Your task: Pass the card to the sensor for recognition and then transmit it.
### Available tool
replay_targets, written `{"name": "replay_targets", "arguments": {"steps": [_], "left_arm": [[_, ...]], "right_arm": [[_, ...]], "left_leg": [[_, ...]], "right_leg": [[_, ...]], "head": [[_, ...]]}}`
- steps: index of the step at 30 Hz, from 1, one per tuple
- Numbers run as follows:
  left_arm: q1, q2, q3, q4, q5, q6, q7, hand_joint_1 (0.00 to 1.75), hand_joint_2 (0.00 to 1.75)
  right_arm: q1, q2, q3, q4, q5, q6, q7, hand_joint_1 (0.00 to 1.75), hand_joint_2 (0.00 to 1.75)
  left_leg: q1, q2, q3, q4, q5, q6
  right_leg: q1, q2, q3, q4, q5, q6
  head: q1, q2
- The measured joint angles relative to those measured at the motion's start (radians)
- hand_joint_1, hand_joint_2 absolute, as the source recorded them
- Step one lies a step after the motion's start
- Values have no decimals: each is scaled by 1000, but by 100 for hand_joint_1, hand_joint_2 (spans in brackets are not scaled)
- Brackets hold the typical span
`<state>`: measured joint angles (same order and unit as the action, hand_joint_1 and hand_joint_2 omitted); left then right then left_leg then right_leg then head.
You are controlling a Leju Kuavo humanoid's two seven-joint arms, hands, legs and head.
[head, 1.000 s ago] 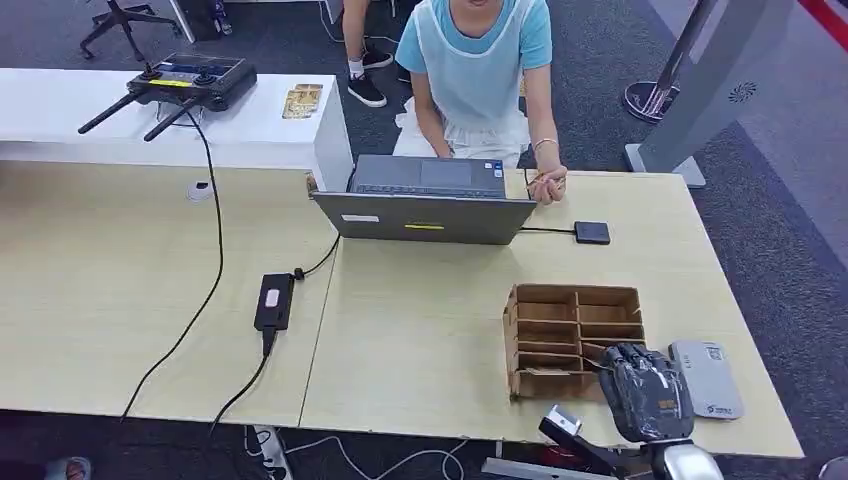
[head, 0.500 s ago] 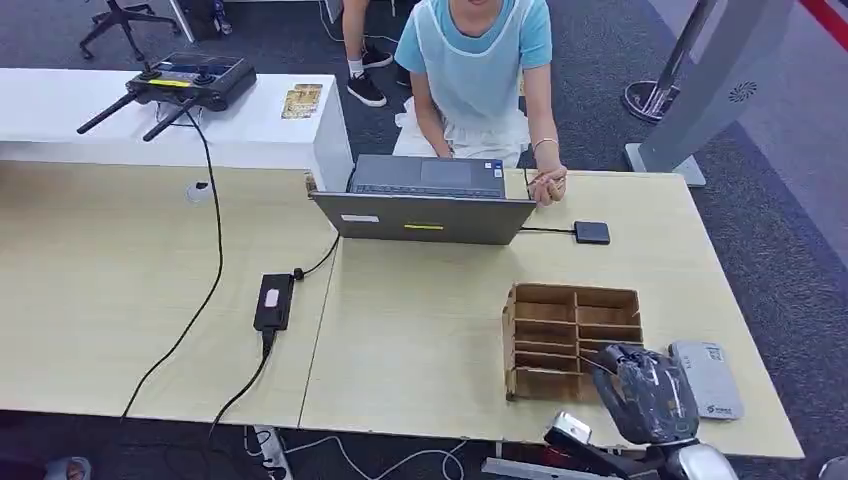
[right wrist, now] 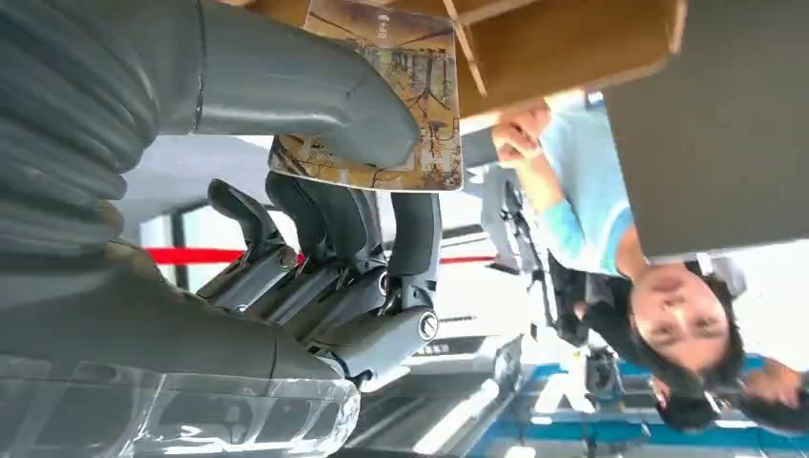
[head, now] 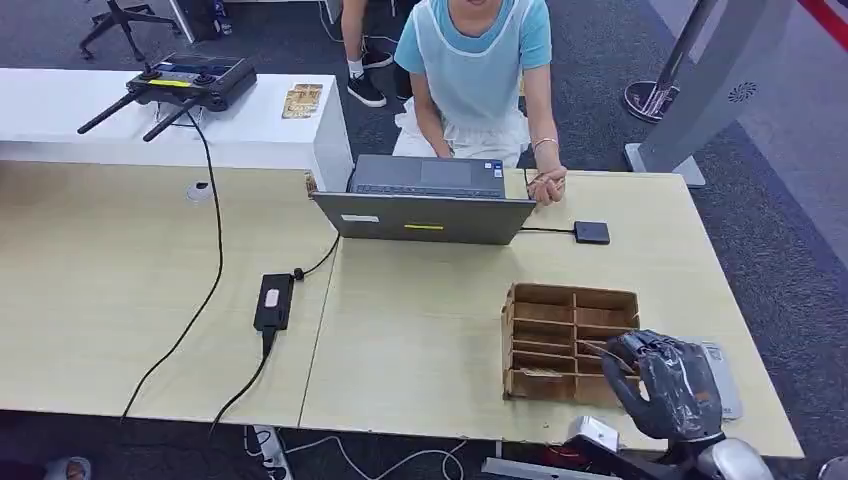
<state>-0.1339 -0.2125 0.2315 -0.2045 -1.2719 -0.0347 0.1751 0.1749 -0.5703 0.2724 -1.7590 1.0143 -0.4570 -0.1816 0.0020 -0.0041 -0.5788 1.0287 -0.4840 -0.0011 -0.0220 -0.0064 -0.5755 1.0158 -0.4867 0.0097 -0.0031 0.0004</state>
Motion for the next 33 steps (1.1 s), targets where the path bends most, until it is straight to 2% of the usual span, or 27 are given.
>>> {"name": "replay_targets", "arguments": {"steps": [6, 11, 17, 20, 24, 27, 30, 33], "left_arm": [[-9, 0, -14, 0, -21, -18, -2, 0, 0], [-16, -1, -27, 0, -39, -30, -4, 0, 0], [-17, -1, -32, 0, -43, -35, -10, 0, 0], [-20, -2, -39, 0, -60, -40, -15, 0, 0], [-32, -8, -51, 0, -85, -56, -21, 0, 0], [-34, -10, -63, 0, -92, -60, -21, 0, 0], [-34, -10, -67, 0, -102, -66, -24, 0, 0], [-37, -10, -79, 0, -121, -82, -34, 0, 0]], "right_arm": [[-108, 0, -2, -5, -35, 41, -40, 173, 175], [-250, 0, 15, -2, -59, 105, -50, 173, 175], [-317, 0, 33, 5, -64, 111, -49, 171, 175], [-410, 2, 66, 20, -72, 162, -29, 169, 175], [-631, 32, 142, 94, -94, 273, 16, 169, 175], [-747, 55, 196, 144, -108, 286, 38, 171, 175], [-801, 66, 233, 170, -126, 295, 56, 175, 175], [-897, 111, 273, 231, -145, 361, 82, 175, 175]], "left_leg": [[0, 0, 0, 0, 0, 0], [0, 1, 1, 0, 1, 0], [0, 0, -1, 0, 1, 0], [0, 4, -2, 0, 1, 0], [0, 6, 0, 0, 4, -1], [0, 2, -1, 0, 6, -1], [0, 0, -3, 0, 6, -2], [0, 3, -4, 0, 7, -2]], "right_leg": [[0, 0, 0, 0, 1, -1], [0, 0, 0, 1, 2, -2], [0, 0, 0, 1, 2, -2], [0, 4, -1, 2, 2, -1], [0, 6, -3, 2, 6, -2], [0, 2, -3, 2, 6, -2], [0, 0, -2, 2, 6, -2], [0, 4, -5, 3, 7, -2]], "head": [[0, 0], [0, 0], [0, 0], [0, 0], [-1, 0], [0, 0], [0, 0], [-1, 0]]}}
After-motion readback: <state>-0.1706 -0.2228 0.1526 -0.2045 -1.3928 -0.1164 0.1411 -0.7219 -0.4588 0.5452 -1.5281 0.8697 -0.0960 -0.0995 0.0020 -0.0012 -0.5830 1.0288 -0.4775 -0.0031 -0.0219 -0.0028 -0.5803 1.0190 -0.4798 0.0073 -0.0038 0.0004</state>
